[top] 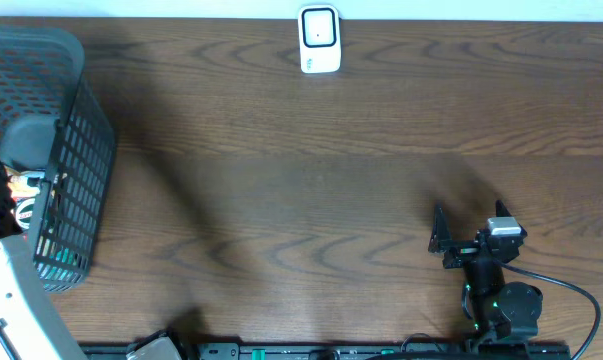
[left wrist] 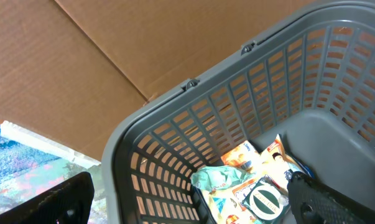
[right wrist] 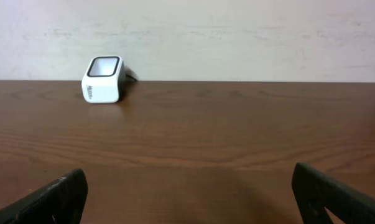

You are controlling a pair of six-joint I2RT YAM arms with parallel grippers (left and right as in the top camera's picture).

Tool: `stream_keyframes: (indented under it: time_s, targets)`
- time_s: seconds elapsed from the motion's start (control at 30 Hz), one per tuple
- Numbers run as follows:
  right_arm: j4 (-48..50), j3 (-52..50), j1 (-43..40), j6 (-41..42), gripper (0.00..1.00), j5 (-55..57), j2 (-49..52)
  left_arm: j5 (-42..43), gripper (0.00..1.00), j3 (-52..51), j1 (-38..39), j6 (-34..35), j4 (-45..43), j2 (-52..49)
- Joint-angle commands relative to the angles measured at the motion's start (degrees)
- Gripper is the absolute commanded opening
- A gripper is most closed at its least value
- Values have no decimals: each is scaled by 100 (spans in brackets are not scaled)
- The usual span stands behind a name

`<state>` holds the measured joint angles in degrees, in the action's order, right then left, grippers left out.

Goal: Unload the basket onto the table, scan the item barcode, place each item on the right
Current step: 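Move the left gripper over the grey basket and lower into it, then grasp the green wet-wipe pack in the basket with the left gripper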

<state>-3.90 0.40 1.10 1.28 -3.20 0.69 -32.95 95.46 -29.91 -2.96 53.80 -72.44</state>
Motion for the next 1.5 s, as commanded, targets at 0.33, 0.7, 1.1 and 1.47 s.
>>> stream_keyframes:
  time_s: [0.33,0.7,1.1,1.47]
  targets:
    - [-20,-7,35,83,99,2,-31,-52,98,37,-275,72,-33,-481]
    - [-20,-7,35,83,99,4,-31,396,98,37,-894,905,111,-962]
    - [-22,-7,35,83,99,4,-31,787,98,37,-968,1014,730,-2275]
    - [-22,-7,35,83,99,2,-31,789,97,37,-1060,2192,831,-3272]
